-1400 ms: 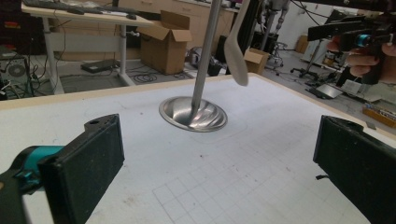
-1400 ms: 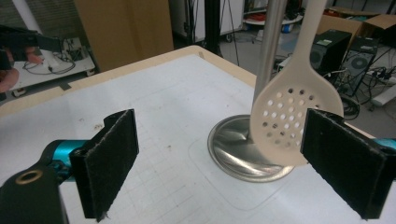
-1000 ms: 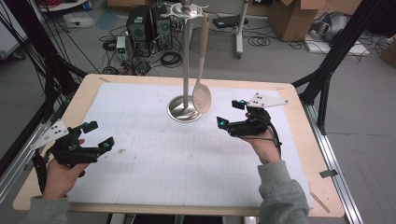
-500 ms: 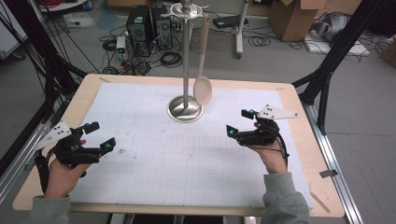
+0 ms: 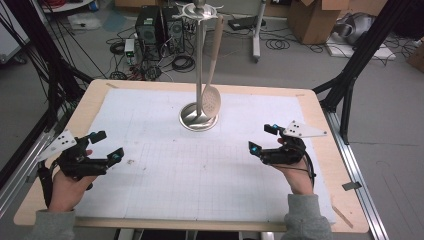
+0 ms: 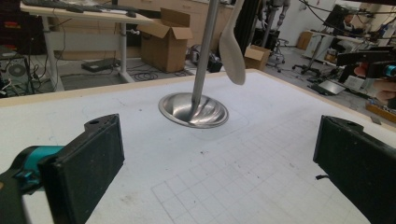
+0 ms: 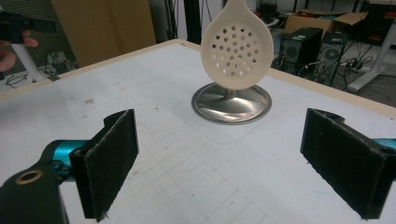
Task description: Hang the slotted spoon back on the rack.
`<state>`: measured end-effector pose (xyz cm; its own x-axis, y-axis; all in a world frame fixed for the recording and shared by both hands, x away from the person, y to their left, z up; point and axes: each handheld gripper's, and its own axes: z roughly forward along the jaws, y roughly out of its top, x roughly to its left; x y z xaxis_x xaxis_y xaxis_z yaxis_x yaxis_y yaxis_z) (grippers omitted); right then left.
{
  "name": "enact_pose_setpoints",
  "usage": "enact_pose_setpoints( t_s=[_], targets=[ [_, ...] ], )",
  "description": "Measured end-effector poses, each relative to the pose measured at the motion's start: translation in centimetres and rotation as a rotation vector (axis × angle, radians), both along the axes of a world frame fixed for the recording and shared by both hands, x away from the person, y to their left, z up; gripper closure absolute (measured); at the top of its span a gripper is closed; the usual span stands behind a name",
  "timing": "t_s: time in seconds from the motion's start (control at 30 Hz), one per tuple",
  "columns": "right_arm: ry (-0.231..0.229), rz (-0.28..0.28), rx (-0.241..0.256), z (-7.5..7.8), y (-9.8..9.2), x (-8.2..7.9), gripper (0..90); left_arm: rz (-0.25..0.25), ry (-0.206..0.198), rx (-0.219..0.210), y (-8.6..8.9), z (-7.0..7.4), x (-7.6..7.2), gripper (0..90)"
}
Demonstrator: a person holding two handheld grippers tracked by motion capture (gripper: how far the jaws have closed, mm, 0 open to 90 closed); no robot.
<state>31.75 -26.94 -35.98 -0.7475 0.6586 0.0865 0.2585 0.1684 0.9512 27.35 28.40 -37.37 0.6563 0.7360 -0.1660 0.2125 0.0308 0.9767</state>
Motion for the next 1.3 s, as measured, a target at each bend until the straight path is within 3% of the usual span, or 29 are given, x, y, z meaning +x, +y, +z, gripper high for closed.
enact_pose_setpoints(
  t_s=[0.23,0.63,0.77,1.07,1.17,1.3],
  targets=[
    [-0.010,-0.012,-0.002,-0.5,-0.7,-0.6,10.4,0.000,0.004,0.000,0.1,-0.2,0.0,2.2],
    [0.015,-0.063,0.042,-2.3,-3.1,-1.8,10.3,0.008,0.009,0.006,0.7,-0.8,0.1,2.2],
    [0.002,-0.093,0.067,-2.4,-4.1,-2.1,10.3,0.012,0.003,0.008,0.9,-0.9,0.0,2.2],
    [0.009,-0.152,0.065,-3.5,-5.8,-2.4,10.3,0.035,0.008,0.020,2.0,-1.6,0.2,2.2],
    [0.002,-0.182,0.034,-3.9,-6.2,-2.5,10.4,0.055,0.009,0.022,2.5,-1.9,0.3,2.2],
    [0.001,-0.195,0.028,-4.5,-6.6,-2.6,10.3,0.065,0.012,0.022,2.9,-2.1,0.3,2.2]
  ],
)
